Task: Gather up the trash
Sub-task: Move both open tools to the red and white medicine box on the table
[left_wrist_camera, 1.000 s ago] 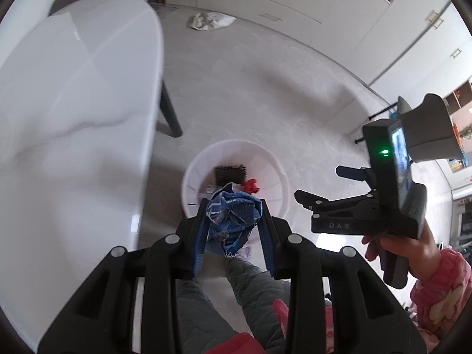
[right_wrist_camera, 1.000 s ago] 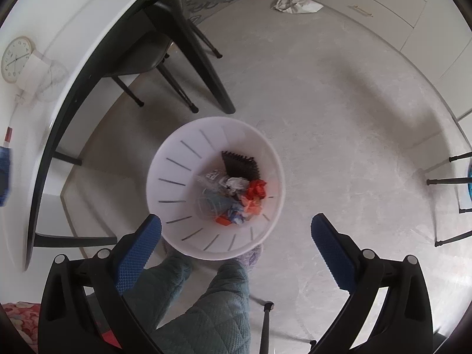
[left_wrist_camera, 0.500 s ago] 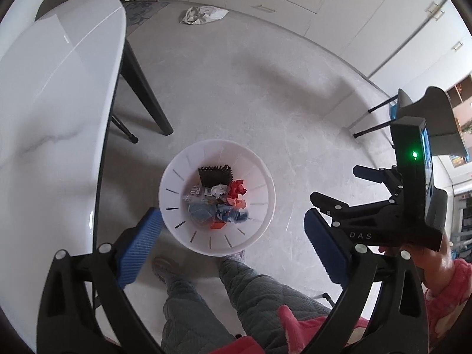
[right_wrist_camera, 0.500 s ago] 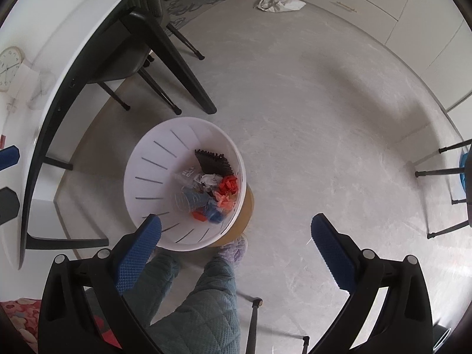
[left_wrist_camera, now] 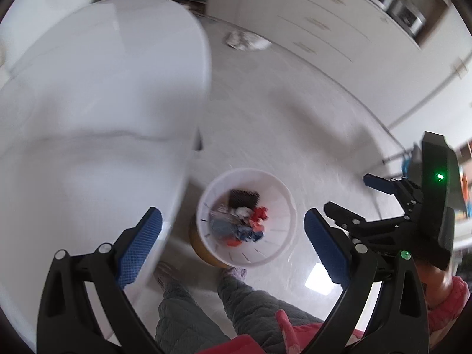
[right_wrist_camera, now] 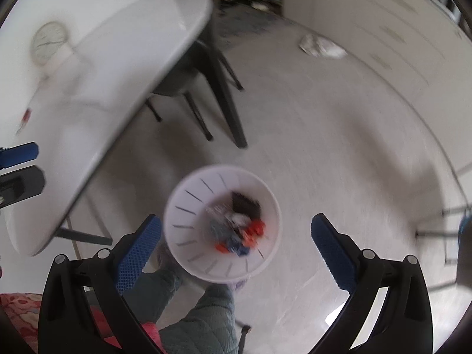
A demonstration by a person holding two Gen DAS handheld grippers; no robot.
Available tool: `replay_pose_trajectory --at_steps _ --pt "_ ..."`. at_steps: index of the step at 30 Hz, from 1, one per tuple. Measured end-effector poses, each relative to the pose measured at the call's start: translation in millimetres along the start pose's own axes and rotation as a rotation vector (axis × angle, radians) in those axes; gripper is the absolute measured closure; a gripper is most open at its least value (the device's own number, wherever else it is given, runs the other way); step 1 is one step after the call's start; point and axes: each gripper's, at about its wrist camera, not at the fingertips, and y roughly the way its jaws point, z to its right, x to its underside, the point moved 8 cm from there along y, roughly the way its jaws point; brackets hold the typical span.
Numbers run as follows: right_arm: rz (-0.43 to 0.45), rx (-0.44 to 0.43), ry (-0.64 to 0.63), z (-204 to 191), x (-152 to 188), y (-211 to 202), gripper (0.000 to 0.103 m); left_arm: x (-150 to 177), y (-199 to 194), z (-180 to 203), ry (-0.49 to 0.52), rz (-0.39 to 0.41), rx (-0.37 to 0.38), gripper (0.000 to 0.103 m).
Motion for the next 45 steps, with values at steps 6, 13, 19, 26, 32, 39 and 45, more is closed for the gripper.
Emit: replay_pose_trajectory --at_steps 6,13,19,26,32,39,45 --pt "0.074 -0.101 -0.169 -79 -59 -22 0.002 0 -55 -82 -0.189 0.092 -0.103 0.009" --pt "0.123 -0.204 -0.426 -227 -125 -20 0.002 34 -130 -233 -0.474 0.207 -0.245 0.008" --pt "0.126 -0.323 -0.586 -406 -172 -1 0.002 88 -177 -398 -0.667 0.248 -0.348 0.008" --pt "0.009 -0.448 -1.032 -677 -191 60 0.002 143 -216 -589 -0.791 0.285 -0.44 0.008" --pt "-0.038 -0.464 -1.457 -866 -208 115 0.002 162 -228 -710 -0.899 0.291 -0.503 0.008" --pt "-0.104 -0.414 -1.765 -999 -230 186 0.002 160 -213 -802 -1.034 0.35 -0.473 0.008" --pt "-0.157 -0.327 -1.955 -1058 -230 251 0.002 155 -193 -846 -1.086 0.381 -0.464 0.008"
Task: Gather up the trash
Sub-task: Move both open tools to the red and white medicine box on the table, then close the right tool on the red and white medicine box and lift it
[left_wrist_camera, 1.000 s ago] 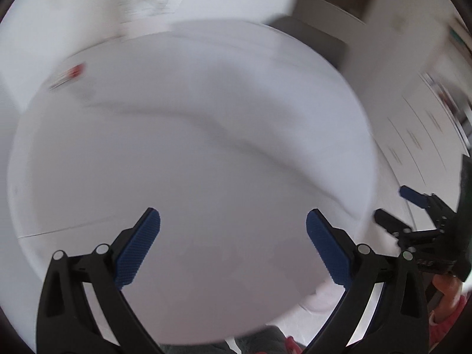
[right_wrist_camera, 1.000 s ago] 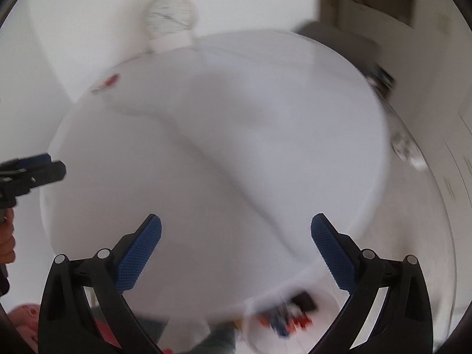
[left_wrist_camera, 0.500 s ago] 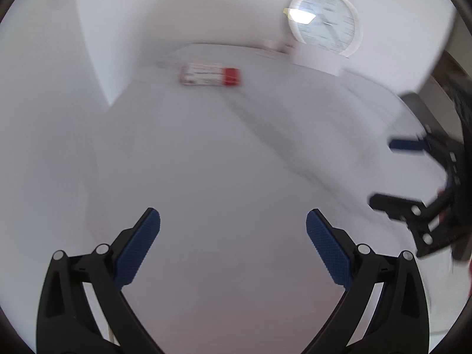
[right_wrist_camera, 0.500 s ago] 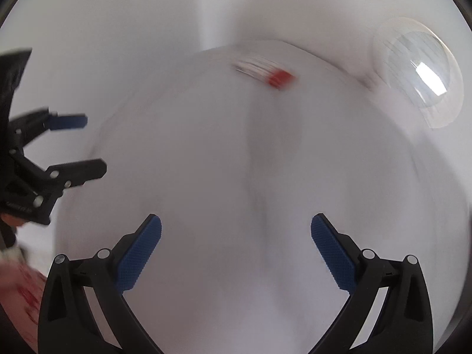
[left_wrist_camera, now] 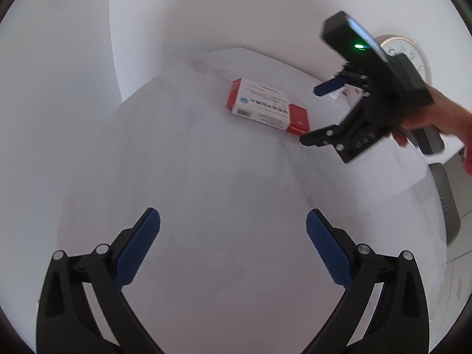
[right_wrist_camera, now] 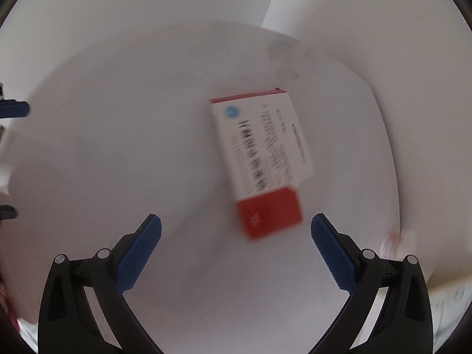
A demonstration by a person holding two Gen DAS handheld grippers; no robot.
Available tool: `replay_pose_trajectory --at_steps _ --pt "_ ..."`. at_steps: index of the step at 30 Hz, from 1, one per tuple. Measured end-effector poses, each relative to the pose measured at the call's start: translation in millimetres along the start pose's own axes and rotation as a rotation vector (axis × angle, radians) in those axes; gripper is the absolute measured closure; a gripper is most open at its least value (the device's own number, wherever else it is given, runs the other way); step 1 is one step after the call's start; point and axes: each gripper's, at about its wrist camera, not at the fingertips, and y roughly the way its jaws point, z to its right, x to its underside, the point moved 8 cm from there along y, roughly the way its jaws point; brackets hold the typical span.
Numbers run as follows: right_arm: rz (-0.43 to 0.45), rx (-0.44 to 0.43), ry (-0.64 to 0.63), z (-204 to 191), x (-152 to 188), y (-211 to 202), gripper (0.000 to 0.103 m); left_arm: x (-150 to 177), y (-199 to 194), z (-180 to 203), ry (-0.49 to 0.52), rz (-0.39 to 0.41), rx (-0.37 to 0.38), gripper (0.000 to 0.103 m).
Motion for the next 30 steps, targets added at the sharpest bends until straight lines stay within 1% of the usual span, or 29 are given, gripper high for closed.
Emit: replay_pose_trajectory --at_steps 2,5,10,14,15,17,18,19,22,23,25,27,28,30 --pt "-0.008 -0.006 -0.018 11 -3 14 0.002 -3 8 0 -0.003 0.0 0.003 0.008" --pt "-0.027 -0.038 -0.032 24 -6 32 0.002 -5 14 -1 0.003 0.001 0.001 0.008" --pt "-0.074 -0.044 -0.094 29 -4 51 0.002 -12 24 1 0.024 0.009 -0.002 0.008" --pt "-0.08 -0.065 -0.104 34 -6 58 0.002 -12 33 3 0.026 -0.004 -0.007 0.008" --pt "-0.078 -0.074 -0.1 35 -7 58 0.004 -12 35 4 0.028 -0.005 -0.011 0.008" --pt "-0.081 -0.112 -0.079 35 -7 58 0.011 -10 32 8 0.031 -0.006 -0.013 0.008" --pt "-0.08 -0.122 -0.07 39 -5 59 0.017 -11 31 9 0.03 -0.006 -0.011 0.008" --pt "-0.081 -0.134 -0.059 42 -3 58 0.019 -11 30 10 0.027 -0.006 -0.011 0.008" --pt "-0.094 -0.138 -0.037 42 2 54 0.019 -9 30 12 0.025 -0.014 -0.012 0.008" --pt "-0.094 -0.139 -0.03 51 0 59 0.019 -9 29 12 0.028 -0.014 -0.013 0.008" --pt "-0.075 -0.142 0.015 48 3 48 0.019 -7 23 16 0.047 -0.01 -0.02 0.008" --pt "-0.02 -0.153 0.104 45 12 29 0.019 -4 15 21 0.071 -0.007 -0.026 0.008" --pt "0.013 -0.163 0.155 41 21 18 0.019 -2 11 24 0.083 -0.007 -0.028 0.008" --pt "0.073 -0.175 0.274 25 52 -10 0.019 5 0 36 0.119 -0.02 -0.02 0.008"
